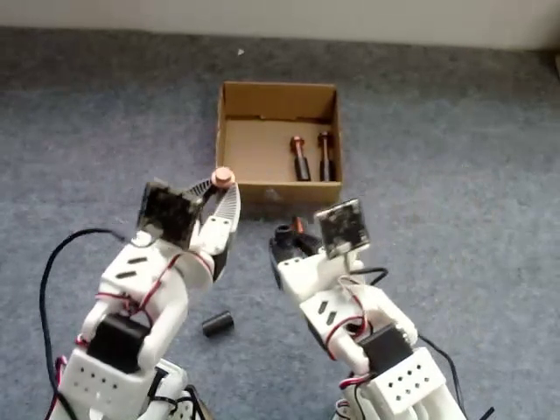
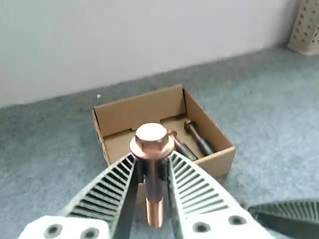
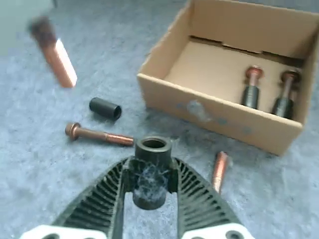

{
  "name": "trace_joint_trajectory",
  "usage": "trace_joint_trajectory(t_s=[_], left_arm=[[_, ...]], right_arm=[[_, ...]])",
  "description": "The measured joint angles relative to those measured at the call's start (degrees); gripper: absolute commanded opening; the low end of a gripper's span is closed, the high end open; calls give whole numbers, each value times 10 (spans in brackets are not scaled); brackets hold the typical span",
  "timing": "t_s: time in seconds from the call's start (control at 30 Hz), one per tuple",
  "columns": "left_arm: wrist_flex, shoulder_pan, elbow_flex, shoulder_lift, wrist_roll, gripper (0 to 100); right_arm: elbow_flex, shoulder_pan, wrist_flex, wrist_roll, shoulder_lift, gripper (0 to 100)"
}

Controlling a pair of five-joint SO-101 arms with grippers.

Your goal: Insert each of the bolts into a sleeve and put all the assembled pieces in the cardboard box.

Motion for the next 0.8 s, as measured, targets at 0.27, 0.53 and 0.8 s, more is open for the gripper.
trace_joint_trajectory(t_s=[0.27,0.53,0.8], left_arm=[[0,-18,45,-142,54,6],[0,-5,81,-222,70,8],[0,70,85,-234,71,8]], right_arm=[[124,-15,-126,62,-87,5],[154,-89,-138,101,-219,5],[154,-101,-138,111,-238,5]])
